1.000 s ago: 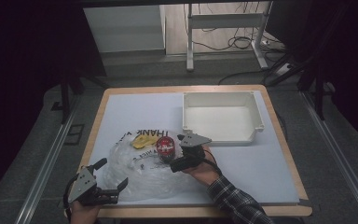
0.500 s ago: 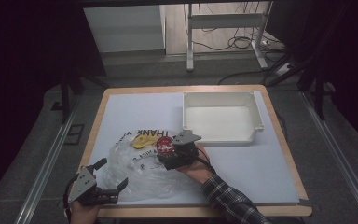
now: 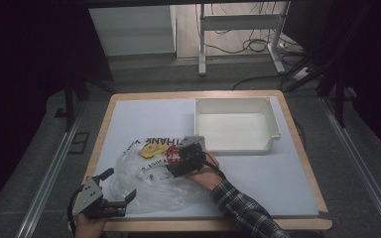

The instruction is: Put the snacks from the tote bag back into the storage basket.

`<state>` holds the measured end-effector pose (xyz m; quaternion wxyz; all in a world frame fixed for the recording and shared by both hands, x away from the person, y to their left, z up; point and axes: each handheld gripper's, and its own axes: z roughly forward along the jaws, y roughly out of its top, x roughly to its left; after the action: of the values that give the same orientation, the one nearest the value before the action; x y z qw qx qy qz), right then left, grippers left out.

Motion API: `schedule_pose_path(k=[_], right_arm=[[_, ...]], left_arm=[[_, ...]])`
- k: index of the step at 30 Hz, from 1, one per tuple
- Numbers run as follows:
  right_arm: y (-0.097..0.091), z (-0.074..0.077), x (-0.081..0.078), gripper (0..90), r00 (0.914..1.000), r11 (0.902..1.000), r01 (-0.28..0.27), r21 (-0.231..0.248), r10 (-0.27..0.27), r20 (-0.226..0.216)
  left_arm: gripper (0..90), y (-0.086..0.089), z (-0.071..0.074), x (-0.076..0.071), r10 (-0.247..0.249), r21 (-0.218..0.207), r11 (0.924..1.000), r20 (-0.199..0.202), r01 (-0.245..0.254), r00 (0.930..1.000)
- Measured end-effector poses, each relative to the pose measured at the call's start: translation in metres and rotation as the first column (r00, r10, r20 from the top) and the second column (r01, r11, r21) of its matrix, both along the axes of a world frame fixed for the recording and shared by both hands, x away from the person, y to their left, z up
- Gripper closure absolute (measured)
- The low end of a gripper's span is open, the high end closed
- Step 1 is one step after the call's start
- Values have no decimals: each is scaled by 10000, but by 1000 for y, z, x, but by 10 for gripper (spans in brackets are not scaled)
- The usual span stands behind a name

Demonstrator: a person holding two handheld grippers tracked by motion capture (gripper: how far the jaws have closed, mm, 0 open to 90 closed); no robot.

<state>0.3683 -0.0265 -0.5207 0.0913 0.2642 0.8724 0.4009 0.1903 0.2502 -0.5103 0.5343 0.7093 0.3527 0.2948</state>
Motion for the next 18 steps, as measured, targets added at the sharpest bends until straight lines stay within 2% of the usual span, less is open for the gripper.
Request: schedule_pose_path(k=[1, 2, 9, 14, 18], right_arm=[[1, 0, 1, 81, 10000, 9999, 7, -104, -7, -14], [4, -2, 2, 81, 9999, 9991, 85, -404, -87, -64], [12, -3, 4, 114, 9999, 9950, 125, -992, -125, 8], [16, -1, 5, 195, 10000, 9898, 62, -1424, -66, -26], [18, 1, 5, 218, 10000, 9863, -32, -1651, 29, -19]], left_arm=[[0, 0, 0, 0, -2, 6, 10000, 0, 2, 10000], [0, 0, 0, 0, -4, 3, 10000, 3, 4, 10000], [0, 0, 0, 0, -6, 16, 10000, 7, 6, 10000], [0, 0, 0, 0, -11, 20, 10000, 11, 11, 10000], [0, 0, 0, 0, -15, 29, 10000, 11, 15, 10000]])
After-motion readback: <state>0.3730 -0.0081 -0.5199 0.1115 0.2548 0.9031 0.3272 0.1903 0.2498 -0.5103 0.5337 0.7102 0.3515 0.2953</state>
